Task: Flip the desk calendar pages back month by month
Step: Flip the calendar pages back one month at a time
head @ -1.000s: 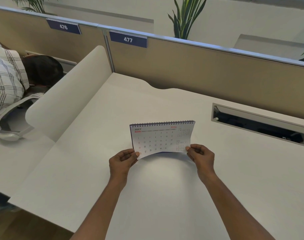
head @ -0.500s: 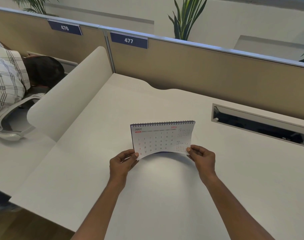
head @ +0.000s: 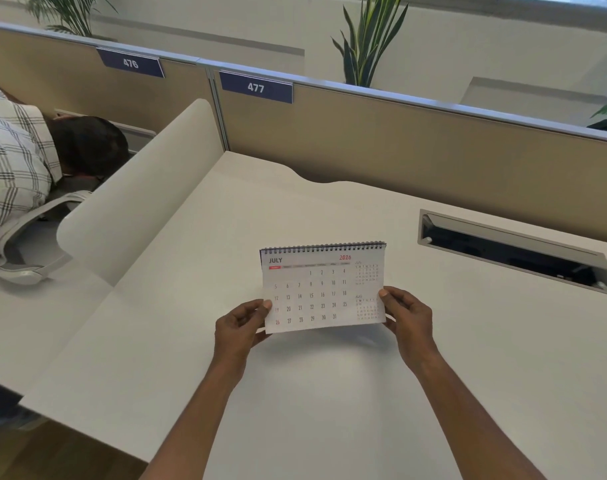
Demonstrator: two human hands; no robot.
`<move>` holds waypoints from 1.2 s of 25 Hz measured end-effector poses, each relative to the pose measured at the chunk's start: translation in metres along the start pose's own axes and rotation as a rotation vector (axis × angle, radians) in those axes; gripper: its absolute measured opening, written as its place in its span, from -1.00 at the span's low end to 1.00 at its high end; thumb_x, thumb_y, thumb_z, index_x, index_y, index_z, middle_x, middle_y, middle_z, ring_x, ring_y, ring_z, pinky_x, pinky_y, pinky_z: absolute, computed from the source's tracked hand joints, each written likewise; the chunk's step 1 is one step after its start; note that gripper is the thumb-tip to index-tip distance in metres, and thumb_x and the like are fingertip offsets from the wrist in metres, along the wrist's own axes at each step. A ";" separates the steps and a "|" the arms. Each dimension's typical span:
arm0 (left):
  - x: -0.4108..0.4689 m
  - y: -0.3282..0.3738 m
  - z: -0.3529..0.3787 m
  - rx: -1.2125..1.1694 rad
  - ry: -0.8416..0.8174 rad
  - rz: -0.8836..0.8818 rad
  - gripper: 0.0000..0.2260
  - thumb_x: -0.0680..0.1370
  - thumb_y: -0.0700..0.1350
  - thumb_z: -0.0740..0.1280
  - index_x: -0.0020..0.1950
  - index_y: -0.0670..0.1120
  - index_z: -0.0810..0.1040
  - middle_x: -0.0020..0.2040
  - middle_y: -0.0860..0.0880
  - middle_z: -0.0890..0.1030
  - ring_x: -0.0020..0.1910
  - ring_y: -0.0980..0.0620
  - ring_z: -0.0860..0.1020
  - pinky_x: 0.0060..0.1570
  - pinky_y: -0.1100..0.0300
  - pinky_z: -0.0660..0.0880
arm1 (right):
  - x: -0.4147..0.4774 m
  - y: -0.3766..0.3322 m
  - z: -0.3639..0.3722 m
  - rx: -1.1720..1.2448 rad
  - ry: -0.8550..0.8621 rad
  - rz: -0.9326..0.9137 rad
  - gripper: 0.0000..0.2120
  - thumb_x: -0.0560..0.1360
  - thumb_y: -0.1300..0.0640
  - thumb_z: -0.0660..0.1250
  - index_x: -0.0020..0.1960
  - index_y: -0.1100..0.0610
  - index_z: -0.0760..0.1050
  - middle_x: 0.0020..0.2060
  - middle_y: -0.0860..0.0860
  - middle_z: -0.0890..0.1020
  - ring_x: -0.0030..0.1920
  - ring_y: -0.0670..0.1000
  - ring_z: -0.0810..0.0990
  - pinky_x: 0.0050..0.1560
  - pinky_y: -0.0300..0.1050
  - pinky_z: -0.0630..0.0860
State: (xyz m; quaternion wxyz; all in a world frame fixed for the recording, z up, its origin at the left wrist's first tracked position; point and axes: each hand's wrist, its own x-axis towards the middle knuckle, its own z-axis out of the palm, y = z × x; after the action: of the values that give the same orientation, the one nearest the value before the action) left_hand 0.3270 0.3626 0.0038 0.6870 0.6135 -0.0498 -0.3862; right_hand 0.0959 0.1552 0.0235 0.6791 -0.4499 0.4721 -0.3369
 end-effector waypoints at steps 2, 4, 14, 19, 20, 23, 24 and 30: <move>-0.004 0.007 0.001 0.000 -0.046 0.008 -0.86 0.60 -0.03 0.47 0.05 -0.04 0.78 0.07 -0.14 0.79 0.06 -0.12 0.76 -0.08 0.09 0.69 | -0.005 -0.006 0.000 0.011 -0.012 0.008 -0.85 0.61 0.15 0.38 0.07 0.18 0.69 -0.01 0.14 0.77 -0.05 0.09 0.75 -0.15 -0.08 0.66; -0.005 0.014 0.003 -0.045 -0.056 0.026 -0.86 0.64 -0.08 0.41 0.09 -0.04 0.76 0.09 -0.16 0.78 0.06 -0.13 0.76 -0.11 0.07 0.69 | -0.007 -0.013 -0.001 0.035 -0.012 0.028 -0.83 0.63 0.14 0.34 0.04 0.16 0.71 -0.01 0.15 0.77 -0.06 0.09 0.75 -0.15 -0.08 0.65; -0.011 0.052 0.004 -0.196 -0.115 0.118 -0.73 0.56 -0.24 0.48 0.24 -0.02 0.71 0.00 -0.18 0.79 0.01 -0.11 0.76 -0.13 0.02 0.69 | -0.016 -0.054 -0.003 0.156 -0.052 0.041 -0.81 0.57 0.23 0.40 0.17 0.22 0.64 0.10 0.23 0.73 0.02 0.18 0.68 -0.13 -0.04 0.56; -0.005 0.072 0.012 -0.140 -0.175 0.198 -0.71 0.57 -0.31 0.44 0.19 0.00 0.74 0.00 -0.11 0.79 -0.03 -0.04 0.75 -0.14 0.09 0.67 | -0.016 -0.073 0.002 0.223 -0.093 0.004 -0.76 0.53 0.24 0.45 0.20 0.19 0.64 0.02 0.19 0.75 0.00 0.15 0.72 -0.08 -0.03 0.64; -0.003 0.075 0.015 -0.123 -0.182 0.219 -0.72 0.58 -0.32 0.43 0.18 0.00 0.75 -0.01 -0.10 0.79 -0.03 -0.03 0.75 -0.12 0.09 0.68 | -0.015 -0.076 0.003 0.226 -0.100 -0.002 -0.79 0.53 0.24 0.45 0.16 0.17 0.66 0.00 0.16 0.76 0.01 0.12 0.72 -0.08 -0.04 0.65; 0.002 0.087 0.023 -0.115 -0.194 0.265 -0.80 0.51 -0.20 0.50 0.12 -0.04 0.77 -0.03 -0.13 0.79 -0.02 -0.06 0.75 -0.05 0.06 0.70 | -0.009 -0.086 0.008 0.228 -0.115 -0.004 -0.86 0.55 0.24 0.43 0.06 0.09 0.71 -0.02 0.10 0.76 -0.02 0.06 0.72 -0.08 -0.08 0.64; 0.004 0.090 0.026 -0.113 -0.190 0.273 -0.79 0.45 -0.14 0.54 0.09 -0.05 0.78 -0.05 -0.14 0.78 -0.04 -0.06 0.75 -0.05 0.05 0.70 | -0.007 -0.089 0.010 0.234 -0.126 -0.005 -0.86 0.55 0.24 0.43 0.04 0.09 0.72 -0.03 0.09 0.76 -0.05 0.05 0.71 -0.08 -0.09 0.64; 0.023 0.099 0.037 -0.028 -0.108 0.312 -0.79 0.42 -0.08 0.57 0.03 -0.08 0.77 -0.02 -0.11 0.80 -0.04 -0.07 0.76 -0.03 0.07 0.71 | 0.008 -0.109 0.028 0.145 -0.158 -0.071 -0.89 0.57 0.20 0.43 0.05 0.12 0.72 -0.09 0.07 0.76 -0.14 -0.02 0.71 -0.16 -0.13 0.64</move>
State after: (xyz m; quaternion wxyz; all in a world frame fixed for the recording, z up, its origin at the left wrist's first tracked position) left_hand 0.3695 0.3146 0.0909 0.7437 0.5669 -0.1758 -0.3076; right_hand 0.1210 0.1162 0.1258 0.7327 -0.4412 0.3751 -0.3575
